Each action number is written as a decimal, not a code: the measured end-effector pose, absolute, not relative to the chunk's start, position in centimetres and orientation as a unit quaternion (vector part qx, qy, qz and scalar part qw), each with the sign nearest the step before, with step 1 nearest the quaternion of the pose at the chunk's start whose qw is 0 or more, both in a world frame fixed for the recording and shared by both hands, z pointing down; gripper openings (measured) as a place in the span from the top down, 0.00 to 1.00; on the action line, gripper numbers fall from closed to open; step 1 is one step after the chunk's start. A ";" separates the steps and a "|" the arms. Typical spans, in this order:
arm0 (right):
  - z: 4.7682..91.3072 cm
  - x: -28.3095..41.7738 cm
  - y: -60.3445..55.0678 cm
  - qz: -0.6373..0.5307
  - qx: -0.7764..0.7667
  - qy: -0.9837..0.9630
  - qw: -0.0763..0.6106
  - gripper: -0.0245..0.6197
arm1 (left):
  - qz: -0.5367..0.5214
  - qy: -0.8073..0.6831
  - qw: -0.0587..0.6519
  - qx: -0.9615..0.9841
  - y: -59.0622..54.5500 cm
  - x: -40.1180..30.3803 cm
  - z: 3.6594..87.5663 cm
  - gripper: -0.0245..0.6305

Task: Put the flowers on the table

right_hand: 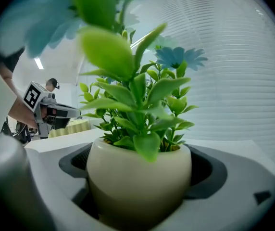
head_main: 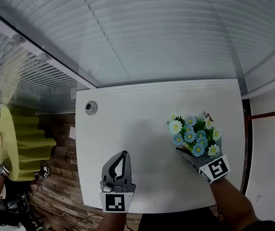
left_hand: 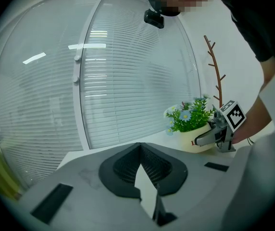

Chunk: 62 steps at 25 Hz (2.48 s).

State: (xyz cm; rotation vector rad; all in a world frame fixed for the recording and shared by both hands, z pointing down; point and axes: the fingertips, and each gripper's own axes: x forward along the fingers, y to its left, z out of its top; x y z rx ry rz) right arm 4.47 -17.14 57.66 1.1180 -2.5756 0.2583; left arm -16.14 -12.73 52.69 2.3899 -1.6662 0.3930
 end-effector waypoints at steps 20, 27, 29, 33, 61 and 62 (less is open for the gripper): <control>59.5 5.6 -15.3 0.154 0.412 -0.879 0.184 0.11 | 0.121 -0.580 0.060 0.803 -12.8 -17.7 47.7 0.96; 57.1 6.7 -15.0 0.128 0.413 -0.885 0.172 0.11 | 0.129 -0.576 0.024 0.807 -12.1 -17.3 45.6 0.96; 56.5 6.8 -14.9 0.121 0.409 -0.890 0.164 0.11 | 0.126 -0.580 0.019 0.805 -12.0 -17.1 45.2 0.96; 55.3 6.6 -14.2 0.113 0.400 -0.898 0.146 0.11 | 0.117 -0.586 0.010 0.802 -11.3 -17.1 44.3 0.96; 48.2 8.8 -15.2 0.064 0.424 -0.902 0.049 0.11 | 0.103 -0.596 -0.062 0.794 -11.8 -19.1 45.0 0.96; 47.4 9.0 -15.0 0.066 0.423 -0.903 0.042 0.11 | 0.103 -0.596 -0.064 0.794 -11.7 -19.1 44.6 0.96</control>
